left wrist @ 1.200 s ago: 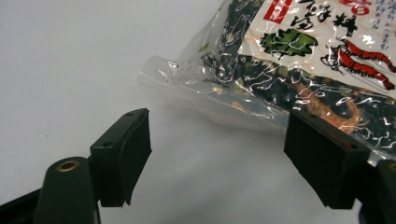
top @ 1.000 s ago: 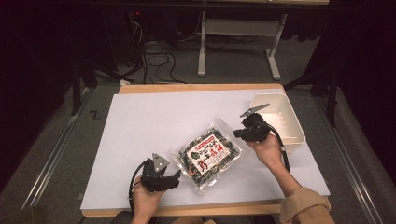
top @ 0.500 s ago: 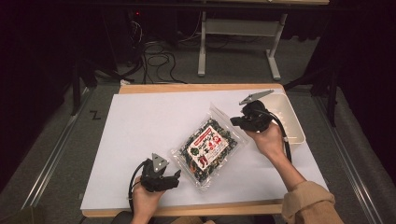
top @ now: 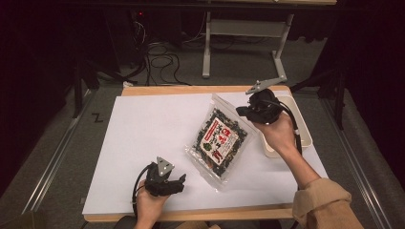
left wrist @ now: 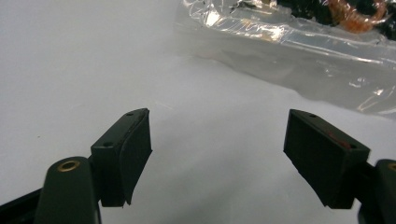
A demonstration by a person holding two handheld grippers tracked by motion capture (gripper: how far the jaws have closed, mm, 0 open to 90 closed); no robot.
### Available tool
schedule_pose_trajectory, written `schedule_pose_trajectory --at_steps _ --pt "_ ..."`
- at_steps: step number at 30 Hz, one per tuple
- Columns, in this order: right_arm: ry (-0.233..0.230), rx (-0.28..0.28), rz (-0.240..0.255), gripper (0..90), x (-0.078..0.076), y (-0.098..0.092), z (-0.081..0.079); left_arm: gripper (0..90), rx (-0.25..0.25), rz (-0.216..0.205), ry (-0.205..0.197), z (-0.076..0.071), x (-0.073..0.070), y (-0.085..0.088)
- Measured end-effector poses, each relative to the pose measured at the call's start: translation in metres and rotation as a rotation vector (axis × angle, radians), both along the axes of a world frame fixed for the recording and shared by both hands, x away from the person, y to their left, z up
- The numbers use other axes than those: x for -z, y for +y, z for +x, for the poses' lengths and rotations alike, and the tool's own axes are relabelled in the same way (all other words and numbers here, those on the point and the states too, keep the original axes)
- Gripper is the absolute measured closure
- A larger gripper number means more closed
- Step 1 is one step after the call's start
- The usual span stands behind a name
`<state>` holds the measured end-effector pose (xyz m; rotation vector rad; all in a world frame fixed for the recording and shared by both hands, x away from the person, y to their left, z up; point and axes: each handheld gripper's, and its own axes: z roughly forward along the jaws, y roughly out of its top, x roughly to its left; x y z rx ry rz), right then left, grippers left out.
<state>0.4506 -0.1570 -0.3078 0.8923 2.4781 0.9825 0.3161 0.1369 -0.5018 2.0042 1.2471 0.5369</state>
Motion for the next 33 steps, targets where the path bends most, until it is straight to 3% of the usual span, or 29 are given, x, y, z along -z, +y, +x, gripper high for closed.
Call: schedule_pose_trajectory --at_steps 3,8,18,33 --pt "0.023 -0.010 0.030 90.0 -0.008 -0.001 0.001 23.7 -0.004 0.002 0.002 0.000 0.000 0.000" --pt "0.026 -0.017 0.038 90.0 -0.018 0.001 0.000 23.7 -0.001 0.000 0.001 0.001 0.000 0.000" --pt "-0.031 -0.023 0.005 90.0 -0.040 0.002 -0.005 23.7 0.005 0.004 0.004 0.001 0.001 -0.002" --pt "-0.107 0.069 0.020 90.0 -0.070 -0.018 -0.005 23.8 0.005 0.005 0.003 0.001 0.001 -0.001"
